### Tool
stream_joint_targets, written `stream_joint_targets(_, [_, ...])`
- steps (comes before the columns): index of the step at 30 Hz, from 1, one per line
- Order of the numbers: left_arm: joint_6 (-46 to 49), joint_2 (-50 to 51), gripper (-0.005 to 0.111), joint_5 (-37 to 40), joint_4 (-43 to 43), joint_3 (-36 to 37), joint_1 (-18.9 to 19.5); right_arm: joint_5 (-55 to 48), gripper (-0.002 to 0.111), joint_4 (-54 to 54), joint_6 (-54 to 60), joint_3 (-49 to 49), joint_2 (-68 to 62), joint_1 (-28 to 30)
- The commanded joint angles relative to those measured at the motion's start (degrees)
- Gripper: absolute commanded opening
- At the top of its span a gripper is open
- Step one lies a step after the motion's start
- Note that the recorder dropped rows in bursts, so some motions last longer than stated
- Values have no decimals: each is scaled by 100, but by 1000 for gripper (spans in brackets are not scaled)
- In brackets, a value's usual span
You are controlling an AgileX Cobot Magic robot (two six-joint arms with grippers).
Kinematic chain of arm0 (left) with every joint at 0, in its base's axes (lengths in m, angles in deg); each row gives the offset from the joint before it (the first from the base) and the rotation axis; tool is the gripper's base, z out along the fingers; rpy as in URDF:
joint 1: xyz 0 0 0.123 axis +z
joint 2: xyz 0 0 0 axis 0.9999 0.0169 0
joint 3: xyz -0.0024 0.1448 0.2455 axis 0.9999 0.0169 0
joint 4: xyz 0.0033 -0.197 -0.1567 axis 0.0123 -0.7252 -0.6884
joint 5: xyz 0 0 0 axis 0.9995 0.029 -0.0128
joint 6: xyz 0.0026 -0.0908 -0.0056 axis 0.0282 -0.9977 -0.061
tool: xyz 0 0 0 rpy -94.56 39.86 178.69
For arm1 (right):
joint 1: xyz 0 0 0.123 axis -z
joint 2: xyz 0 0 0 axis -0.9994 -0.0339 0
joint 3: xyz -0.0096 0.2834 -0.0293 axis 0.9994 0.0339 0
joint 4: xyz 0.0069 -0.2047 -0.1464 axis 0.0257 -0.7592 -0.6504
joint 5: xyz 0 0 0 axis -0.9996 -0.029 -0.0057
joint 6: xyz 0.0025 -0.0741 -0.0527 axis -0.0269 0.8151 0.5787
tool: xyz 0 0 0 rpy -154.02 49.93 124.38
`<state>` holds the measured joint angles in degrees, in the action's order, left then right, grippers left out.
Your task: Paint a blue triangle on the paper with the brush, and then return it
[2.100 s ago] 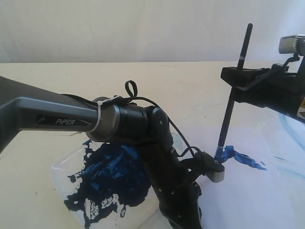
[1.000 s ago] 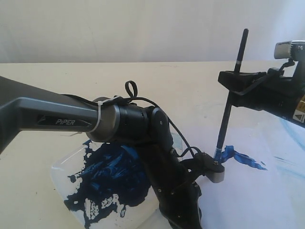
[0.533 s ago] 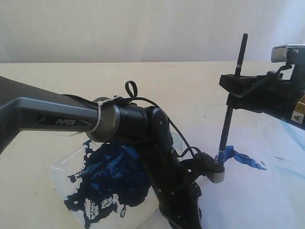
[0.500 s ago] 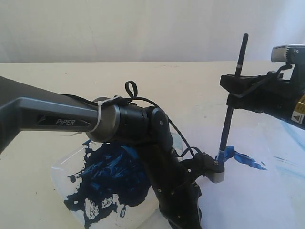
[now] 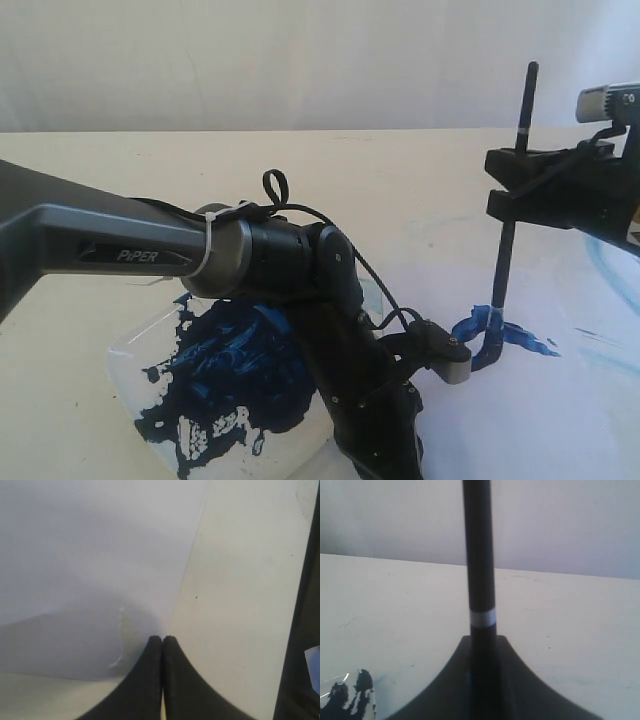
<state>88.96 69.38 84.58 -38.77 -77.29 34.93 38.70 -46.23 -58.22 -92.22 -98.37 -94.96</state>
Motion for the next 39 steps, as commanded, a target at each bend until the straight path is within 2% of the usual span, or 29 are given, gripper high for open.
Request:
stream_joint_targets(1, [21,22,0,149,1,43,-27,-421,0,392,297,31,121,78])
stream_joint_targets(17, [21,22,0,149,1,43,-27,-470,0,456,312,31,121,871])
stream_joint_targets(28, [45,22,0,149,1,43,-27,-510,0,497,292,31,257,994])
stream_joint_targets(35, [43,-4,0,175,-66,43,-27,-510,0,497,118,31,1008,994])
stream_joint_targets(39, [43,-423,0,110,-81,35,-1,-639,0,497,-144,31,1489,994])
